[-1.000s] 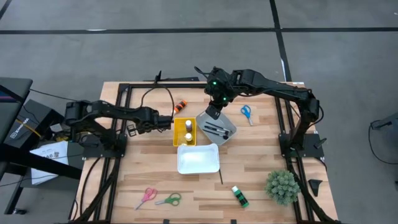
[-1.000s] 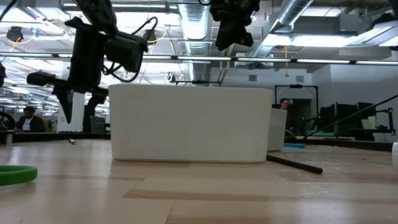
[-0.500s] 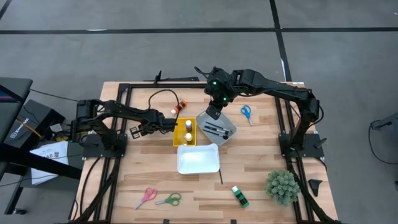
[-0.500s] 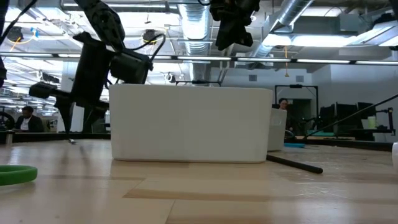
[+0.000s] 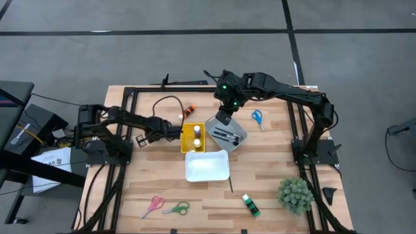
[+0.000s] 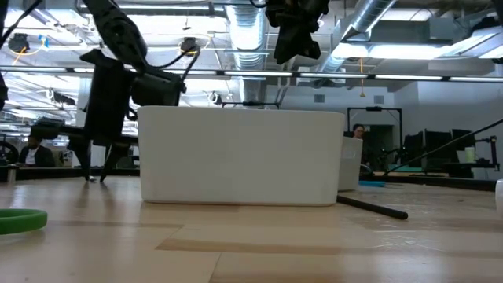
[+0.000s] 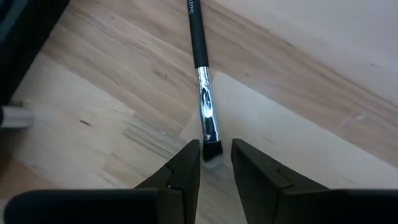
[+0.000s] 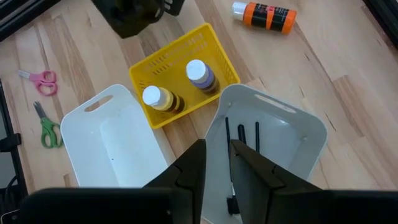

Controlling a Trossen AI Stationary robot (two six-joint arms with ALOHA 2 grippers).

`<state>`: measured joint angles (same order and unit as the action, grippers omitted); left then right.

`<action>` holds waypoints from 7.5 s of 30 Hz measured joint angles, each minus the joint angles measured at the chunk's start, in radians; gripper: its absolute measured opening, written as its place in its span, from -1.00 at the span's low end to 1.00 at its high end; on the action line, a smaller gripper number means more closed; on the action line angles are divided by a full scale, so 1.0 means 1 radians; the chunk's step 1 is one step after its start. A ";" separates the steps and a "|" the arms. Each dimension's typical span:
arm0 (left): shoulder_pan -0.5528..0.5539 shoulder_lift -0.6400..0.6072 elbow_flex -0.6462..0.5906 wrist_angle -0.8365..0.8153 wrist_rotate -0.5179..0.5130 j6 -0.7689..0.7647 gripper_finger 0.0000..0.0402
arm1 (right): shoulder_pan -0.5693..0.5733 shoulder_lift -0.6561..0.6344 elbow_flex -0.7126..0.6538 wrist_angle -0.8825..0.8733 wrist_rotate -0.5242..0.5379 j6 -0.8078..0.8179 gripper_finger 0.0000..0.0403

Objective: Pick & Place Paint Supplies
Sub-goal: Put the foundation brush into the gray bin

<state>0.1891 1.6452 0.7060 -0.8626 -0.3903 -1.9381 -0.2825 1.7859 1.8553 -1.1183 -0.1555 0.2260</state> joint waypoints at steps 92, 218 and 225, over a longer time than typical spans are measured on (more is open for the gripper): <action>-0.092 -0.661 -0.035 1.005 0.664 1.146 -1.00 | 0.146 -0.062 0.063 0.283 -0.030 -0.419 -0.52; -0.158 -0.661 -0.034 0.840 0.669 1.255 -0.62 | 0.220 -0.375 -1.041 0.918 0.241 0.324 -0.92; -0.157 -0.661 -0.034 0.840 0.670 1.254 -0.62 | 0.209 -0.375 -1.118 1.059 0.287 0.341 -0.92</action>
<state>0.0319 0.9844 0.6720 -0.0223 0.2794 -0.6838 -0.0735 1.4113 0.7368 -0.0593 0.1312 0.5671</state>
